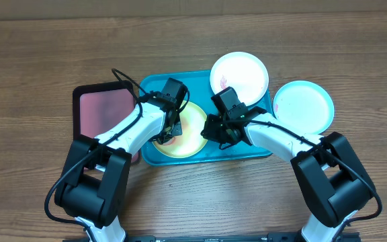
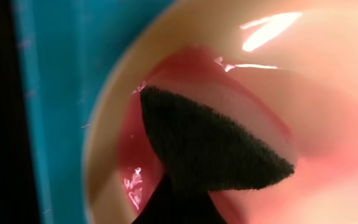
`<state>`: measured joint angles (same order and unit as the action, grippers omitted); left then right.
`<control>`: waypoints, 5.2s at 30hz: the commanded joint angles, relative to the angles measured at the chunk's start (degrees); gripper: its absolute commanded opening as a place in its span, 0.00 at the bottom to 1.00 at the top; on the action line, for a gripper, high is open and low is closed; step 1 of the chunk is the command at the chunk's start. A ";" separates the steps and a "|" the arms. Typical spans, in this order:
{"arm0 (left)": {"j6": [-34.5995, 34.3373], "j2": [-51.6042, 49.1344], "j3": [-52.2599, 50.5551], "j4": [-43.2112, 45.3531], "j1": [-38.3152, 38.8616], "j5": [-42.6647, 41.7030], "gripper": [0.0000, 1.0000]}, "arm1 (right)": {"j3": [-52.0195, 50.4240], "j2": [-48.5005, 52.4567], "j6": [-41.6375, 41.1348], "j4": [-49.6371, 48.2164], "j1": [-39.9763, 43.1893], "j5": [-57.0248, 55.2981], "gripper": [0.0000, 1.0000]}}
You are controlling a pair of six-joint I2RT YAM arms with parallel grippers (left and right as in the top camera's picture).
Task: Clean dirty plates on tray and stack at the side
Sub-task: 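Scrub the yellow plate with the sponge while right gripper holds its rim, then lift the yellow plate with the right gripper and tilt it up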
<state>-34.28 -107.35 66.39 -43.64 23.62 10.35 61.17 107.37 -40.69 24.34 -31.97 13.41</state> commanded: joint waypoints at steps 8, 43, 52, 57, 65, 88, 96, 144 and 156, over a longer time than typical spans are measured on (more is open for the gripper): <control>33.59 -1.31 -1.51 0.26 -1.09 -32.35 0.04 | 0.94 0.02 0.24 0.17 0.20 -0.13 0.04; 38.36 -1.40 -1.03 0.55 -1.09 -35.32 0.04 | 0.96 0.02 0.24 0.57 0.20 0.44 0.04; 26.73 -1.40 -1.03 7.39 -1.11 -26.18 0.04 | 0.94 0.02 0.22 1.38 0.09 3.26 0.04; 13.70 -1.40 -1.03 11.54 -1.09 -4.24 0.04 | 0.96 0.02 0.22 1.57 0.09 3.23 0.04; 2.45 -1.40 -1.03 3.50 -1.11 13.57 0.04 | 0.94 0.02 0.24 1.68 0.11 3.15 0.04; 22.34 -1.40 1.07 3.41 -2.75 -27.82 0.04 | 0.96 0.02 0.24 1.90 0.11 2.84 0.04; 17.38 -1.38 18.12 -9.66 -9.88 -15.93 0.04 | 1.92 0.00 0.26 3.82 0.26 2.75 0.04; 16.02 -1.66 19.10 -13.11 -8.44 -17.20 0.04 | 13.57 -18.12 -5.81 48.65 -28.57 -103.41 0.04; 16.02 -1.66 19.10 -13.07 -8.44 -17.22 0.05 | 13.40 -18.12 -7.13 47.67 -18.84 -64.37 0.04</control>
<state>-17.69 -108.84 85.73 -57.01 15.03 -6.61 73.49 89.89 -46.46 72.64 -56.84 -69.12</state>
